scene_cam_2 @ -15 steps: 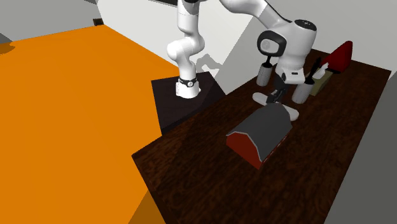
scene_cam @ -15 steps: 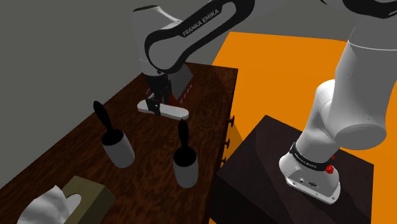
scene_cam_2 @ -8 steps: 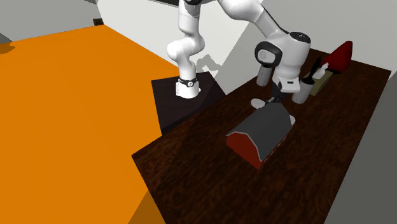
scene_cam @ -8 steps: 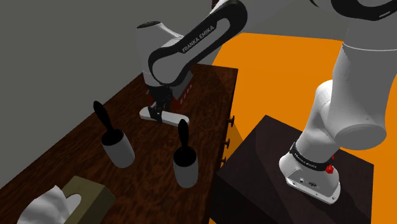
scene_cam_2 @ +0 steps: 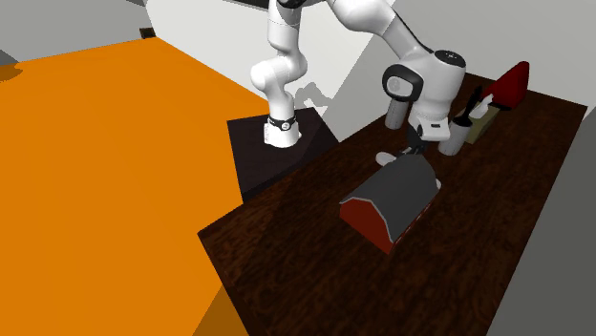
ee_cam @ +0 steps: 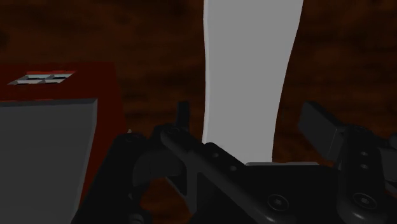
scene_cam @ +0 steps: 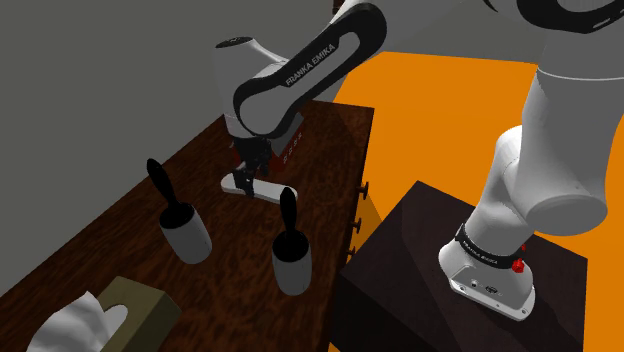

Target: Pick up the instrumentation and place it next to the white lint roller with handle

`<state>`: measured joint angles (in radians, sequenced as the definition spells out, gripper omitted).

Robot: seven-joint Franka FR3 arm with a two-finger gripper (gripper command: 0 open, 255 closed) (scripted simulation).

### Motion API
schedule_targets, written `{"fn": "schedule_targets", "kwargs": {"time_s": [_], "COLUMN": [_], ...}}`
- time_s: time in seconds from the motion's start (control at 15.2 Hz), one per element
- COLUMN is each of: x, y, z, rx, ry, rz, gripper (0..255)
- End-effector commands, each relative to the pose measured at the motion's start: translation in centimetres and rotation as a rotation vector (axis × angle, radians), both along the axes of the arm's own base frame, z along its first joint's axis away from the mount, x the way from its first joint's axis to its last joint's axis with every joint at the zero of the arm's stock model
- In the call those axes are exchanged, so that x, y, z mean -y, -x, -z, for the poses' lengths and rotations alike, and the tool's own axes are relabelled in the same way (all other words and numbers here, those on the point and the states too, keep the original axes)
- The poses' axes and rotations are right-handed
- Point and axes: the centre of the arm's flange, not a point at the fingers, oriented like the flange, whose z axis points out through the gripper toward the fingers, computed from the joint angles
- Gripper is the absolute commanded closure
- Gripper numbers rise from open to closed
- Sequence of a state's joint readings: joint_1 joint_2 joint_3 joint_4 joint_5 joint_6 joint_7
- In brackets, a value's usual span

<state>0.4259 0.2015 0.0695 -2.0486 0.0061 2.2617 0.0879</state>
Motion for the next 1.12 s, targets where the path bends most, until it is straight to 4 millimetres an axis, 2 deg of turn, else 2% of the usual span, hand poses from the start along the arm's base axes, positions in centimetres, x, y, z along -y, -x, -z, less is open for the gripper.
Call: {"fn": "schedule_targets", "kwargs": {"time_s": [0.0, 0.26, 0.53, 1.06], "x": [0.0, 0.0, 0.1, 0.1], "y": [0.0, 0.0, 0.0, 0.0], "z": [0.0, 0.0, -5.0, -5.0], "rx": [0.0, 0.0, 0.0, 0.0], "ry": [0.0, 0.0, 0.0, 0.0], "rz": [0.0, 0.0, 0.0, 0.0], "gripper": [0, 0, 0, 0]}}
